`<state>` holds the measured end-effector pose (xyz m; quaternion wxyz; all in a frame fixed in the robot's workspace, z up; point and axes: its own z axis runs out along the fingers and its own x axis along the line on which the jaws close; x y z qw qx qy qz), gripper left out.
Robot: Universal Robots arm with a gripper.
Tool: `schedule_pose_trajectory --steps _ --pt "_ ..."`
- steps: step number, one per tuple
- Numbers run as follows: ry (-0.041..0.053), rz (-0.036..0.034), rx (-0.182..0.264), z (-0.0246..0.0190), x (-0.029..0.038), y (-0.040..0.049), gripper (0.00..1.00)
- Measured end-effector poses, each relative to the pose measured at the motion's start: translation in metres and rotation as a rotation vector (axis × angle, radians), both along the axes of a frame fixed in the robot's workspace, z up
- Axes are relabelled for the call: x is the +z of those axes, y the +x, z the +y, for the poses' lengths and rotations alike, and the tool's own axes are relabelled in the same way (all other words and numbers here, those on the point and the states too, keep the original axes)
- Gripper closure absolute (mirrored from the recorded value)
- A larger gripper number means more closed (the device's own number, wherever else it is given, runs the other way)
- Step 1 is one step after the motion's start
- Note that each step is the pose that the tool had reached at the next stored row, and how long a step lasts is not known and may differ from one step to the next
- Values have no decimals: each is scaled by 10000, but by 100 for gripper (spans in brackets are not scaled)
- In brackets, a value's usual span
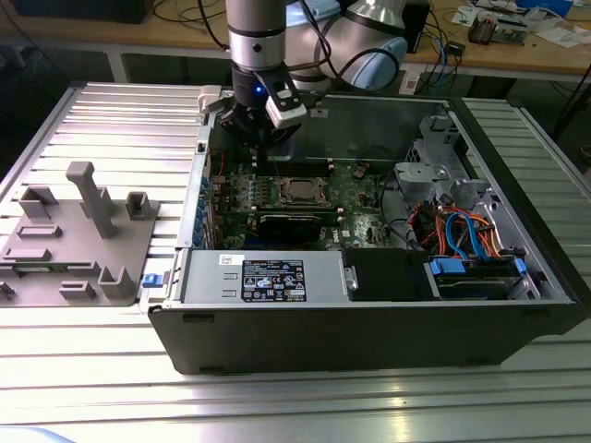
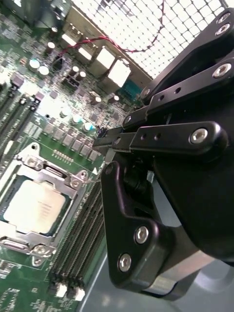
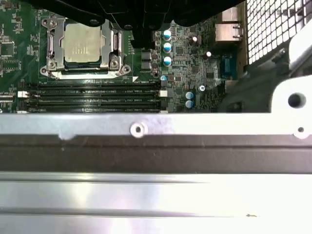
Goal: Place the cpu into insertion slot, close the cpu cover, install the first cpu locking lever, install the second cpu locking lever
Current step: 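Install the first cpu locking lever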
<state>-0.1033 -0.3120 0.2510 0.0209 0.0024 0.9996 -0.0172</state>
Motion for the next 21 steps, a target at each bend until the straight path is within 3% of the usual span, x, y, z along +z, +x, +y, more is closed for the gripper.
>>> schedule_pose_trajectory --steps 5,12,21 --pt "2 0 8 77 7 -13 89" --pt "3 0 12 162 66 -13 89" --pt "2 12 33 179 66 78 89"
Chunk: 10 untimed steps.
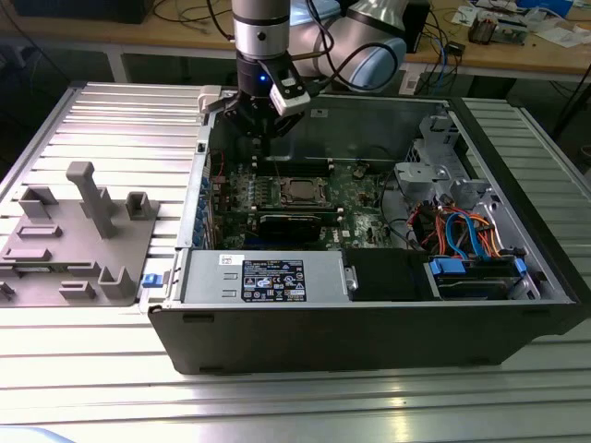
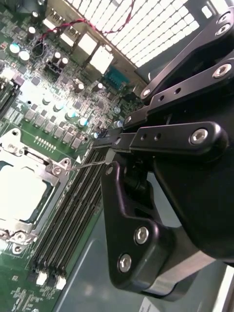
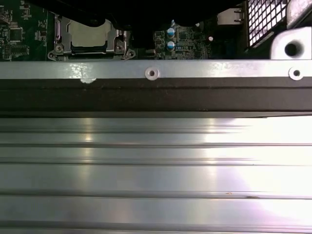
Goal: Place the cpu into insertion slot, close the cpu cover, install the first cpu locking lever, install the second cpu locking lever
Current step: 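Install the first cpu locking lever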
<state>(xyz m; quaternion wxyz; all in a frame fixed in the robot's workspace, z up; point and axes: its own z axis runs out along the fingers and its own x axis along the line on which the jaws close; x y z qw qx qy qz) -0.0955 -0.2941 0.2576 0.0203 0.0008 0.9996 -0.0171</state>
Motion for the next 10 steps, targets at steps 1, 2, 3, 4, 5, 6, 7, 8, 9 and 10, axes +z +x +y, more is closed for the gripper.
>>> schedule_pose_trajectory --steps 1,2,3,4,5,6,7,8,9,10 --pt "0 3 1 1 0 13 89" --pt "-1 6 1 2 0 26 89" --pt "0 8 2 3 0 39 89" --pt "0 10 2 5 0 50 89" --pt "0 12 2 6 0 60 89" --pt "0 14 3 6 0 68 89" --pt "0 18 3 8 0 81 89" --pt "-1 20 3 8 0 89 89" --pt "-1 24 3 8 1 96 89" --pt "0 26 2 8 0 102 89"
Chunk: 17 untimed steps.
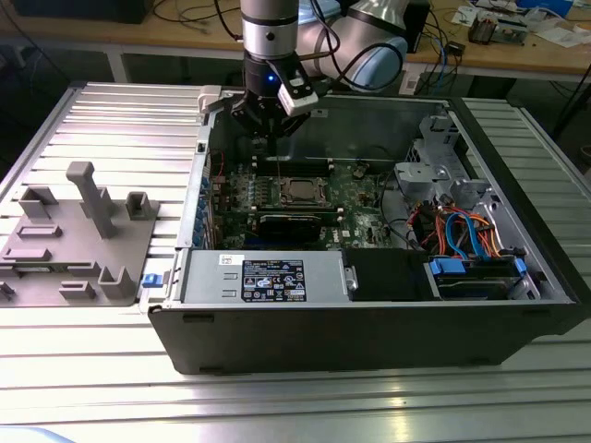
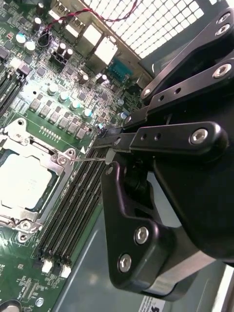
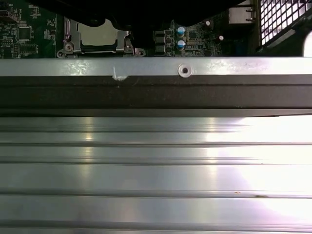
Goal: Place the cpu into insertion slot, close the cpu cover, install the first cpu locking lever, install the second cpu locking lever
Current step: 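Install the first cpu locking lever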
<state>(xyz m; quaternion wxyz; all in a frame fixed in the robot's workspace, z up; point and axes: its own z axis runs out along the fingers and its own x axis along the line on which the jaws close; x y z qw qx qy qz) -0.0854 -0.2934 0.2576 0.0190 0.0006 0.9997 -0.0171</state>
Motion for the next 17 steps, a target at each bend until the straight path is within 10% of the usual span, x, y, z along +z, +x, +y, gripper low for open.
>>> schedule_pose_trajectory --steps 17 --pt "0 61 2 0 0 160 89"
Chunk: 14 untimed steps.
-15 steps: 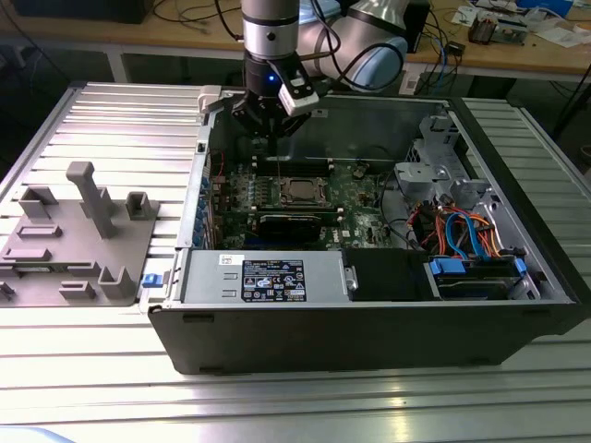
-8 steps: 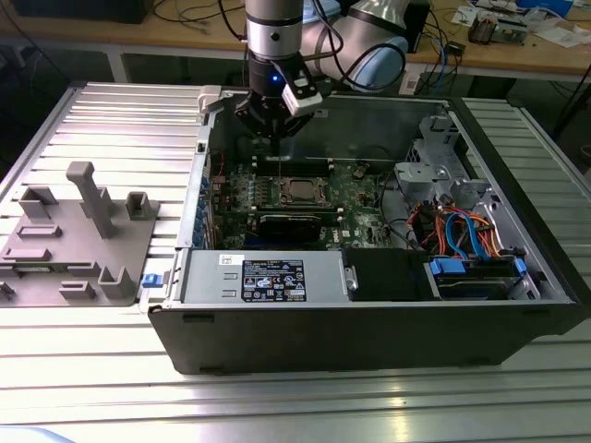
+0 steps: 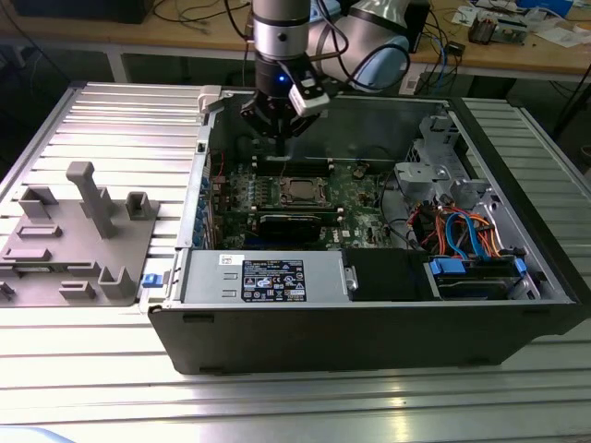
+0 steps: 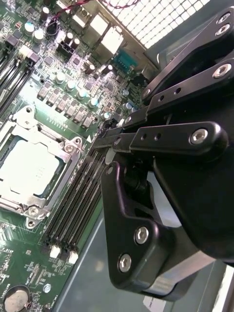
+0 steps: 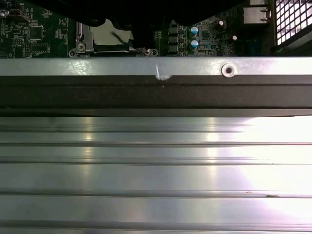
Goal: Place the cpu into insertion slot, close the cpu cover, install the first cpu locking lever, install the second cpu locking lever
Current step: 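Install the first cpu locking lever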
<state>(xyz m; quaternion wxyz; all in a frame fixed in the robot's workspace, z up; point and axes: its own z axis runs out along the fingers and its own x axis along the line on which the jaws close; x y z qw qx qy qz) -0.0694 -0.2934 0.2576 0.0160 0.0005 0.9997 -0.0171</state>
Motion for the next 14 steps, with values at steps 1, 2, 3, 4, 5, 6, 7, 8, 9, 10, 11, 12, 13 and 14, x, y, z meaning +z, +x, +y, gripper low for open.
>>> schedule_pose_trajectory --steps 1,2,3,4,5,6,7,8,9,10,11,12,13,14 --pt "0 3 -1 0 0 10 89" --pt "0 6 -1 0 0 18 89" --pt "0 8 -2 0 0 26 89" --pt "0 10 -2 0 0 35 89" --pt "0 13 -2 0 0 48 89" --pt "0 16 -1 0 0 60 89" --pt "0 19 -1 0 0 69 89" --pt "0 20 -1 0 0 77 89" --pt "0 23 -1 0 0 89 89" --pt "1 25 -1 0 0 98 89" --pt "1 26 -1 0 -1 104 89" --pt "1 28 -1 0 -2 109 89" --pt "1 30 -1 0 -3 114 89" --pt "1 32 -1 0 -5 119 89"
